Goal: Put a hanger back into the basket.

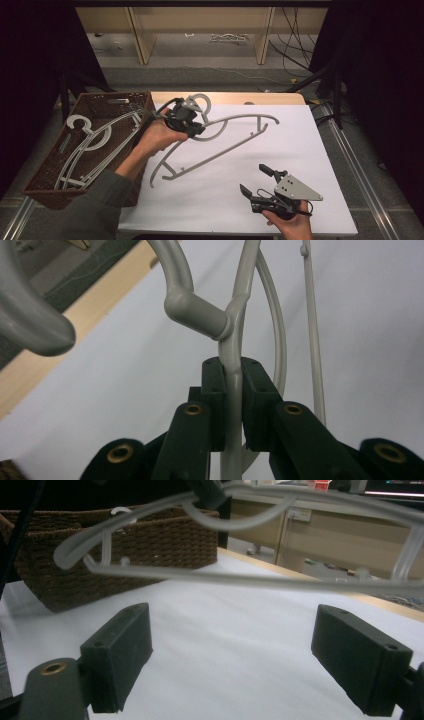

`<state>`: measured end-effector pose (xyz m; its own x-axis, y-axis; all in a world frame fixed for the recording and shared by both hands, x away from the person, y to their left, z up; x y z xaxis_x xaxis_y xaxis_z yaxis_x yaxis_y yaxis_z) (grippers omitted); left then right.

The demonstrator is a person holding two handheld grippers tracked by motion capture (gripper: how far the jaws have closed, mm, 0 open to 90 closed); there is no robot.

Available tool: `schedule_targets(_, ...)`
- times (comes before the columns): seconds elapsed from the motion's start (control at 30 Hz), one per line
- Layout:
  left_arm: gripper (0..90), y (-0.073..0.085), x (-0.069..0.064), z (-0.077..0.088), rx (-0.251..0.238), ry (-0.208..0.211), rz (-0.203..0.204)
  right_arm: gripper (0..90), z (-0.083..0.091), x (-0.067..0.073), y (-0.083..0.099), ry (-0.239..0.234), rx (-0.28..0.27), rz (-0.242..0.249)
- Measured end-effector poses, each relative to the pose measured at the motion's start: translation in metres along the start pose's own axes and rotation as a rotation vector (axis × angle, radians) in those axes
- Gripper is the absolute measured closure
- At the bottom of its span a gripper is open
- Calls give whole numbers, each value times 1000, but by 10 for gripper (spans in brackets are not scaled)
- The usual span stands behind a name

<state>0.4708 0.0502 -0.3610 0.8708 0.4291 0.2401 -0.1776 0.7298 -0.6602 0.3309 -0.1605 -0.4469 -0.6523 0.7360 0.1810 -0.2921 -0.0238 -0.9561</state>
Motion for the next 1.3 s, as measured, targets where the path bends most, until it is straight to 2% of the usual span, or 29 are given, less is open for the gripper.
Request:
schedule_targets(0.03,820,-2,4,8,-10,-7,2,175,-1,-2,-2,5,-19,22)
schedule_targets(0.07,821,-2,6,12,-12,-11,5,175,0,-1,1,5,9,-3)
schedule_targets(0.13,821,-3,15,29,-20,-44,10,175,0,-1,1,5,8,-2)
schedule_targets(0.17,821,-2,19,36,-20,-62,7,175,0,-2,-1,7,-13,19)
schedule_targets(0.23,821,1,28,52,-21,-87,14,175,0,0,0,3,3,-2)
schedule_targets(0.27,821,3,33,60,-24,-99,20,175,-1,-1,0,5,-8,11)
schedule_targets(0.33,821,10,44,75,-22,-130,24,175,-1,-2,-1,7,-14,17)
schedule_targets(0.37,821,14,49,82,-16,-150,38,175,0,-1,0,5,0,8)
schedule_targets(0.4,821,18,54,88,-13,-163,40,175,-2,-2,-1,3,-22,19)
schedule_targets(0.53,821,36,72,109,-11,-223,80,175,-1,-2,-1,11,-9,20)
schedule_targets(0.57,821,42,76,114,-7,-235,91,175,-3,-2,-1,3,-29,16)
schedule_targets(0.67,821,57,87,125,-3,-262,119,175,-4,-2,0,-1,-23,14)
schedule_targets(0.7,821,62,90,128,2,-273,122,175,-3,0,1,-8,-11,-9)
schedule_targets(0.73,821,69,94,131,3,-282,138,175,-4,-2,-1,0,-25,11)
schedule_targets(0.77,821,75,97,135,15,-290,141,175,-3,-1,1,5,-8,2)
schedule_targets(0.8,821,80,101,136,2,-291,135,175,-2,-1,2,9,2,-3)
schedule_targets(0.97,821,106,116,148,12,-334,174,175,-3,-1,2,9,2,-2)
schedule_targets(1.13,821,131,125,158,28,-366,194,175,-3,-2,2,12,-2,-3)
schedule_targets(1.2,821,140,128,160,24,-380,199,175,-4,-1,2,-4,-1,-10)
schedule_targets(1.23,820,145,129,161,23,-388,210,175,-4,-3,1,14,-9,15)
schedule_targets(1.3,821,154,131,163,23,-393,222,175,-4,-3,1,11,-9,16)
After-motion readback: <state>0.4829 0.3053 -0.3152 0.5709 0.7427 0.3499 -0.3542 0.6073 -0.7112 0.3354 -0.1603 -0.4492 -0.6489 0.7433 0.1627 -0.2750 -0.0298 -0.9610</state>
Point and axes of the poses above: each handheld gripper's, and its own axes: z roughly backward along the jaws, y roughly out of its underside, x roughly to its left, the point moved 7 cm from there along -z, roughly forward along the jaws, and after that the axes turned 12 degrees about -z, right-handed, at the moved point
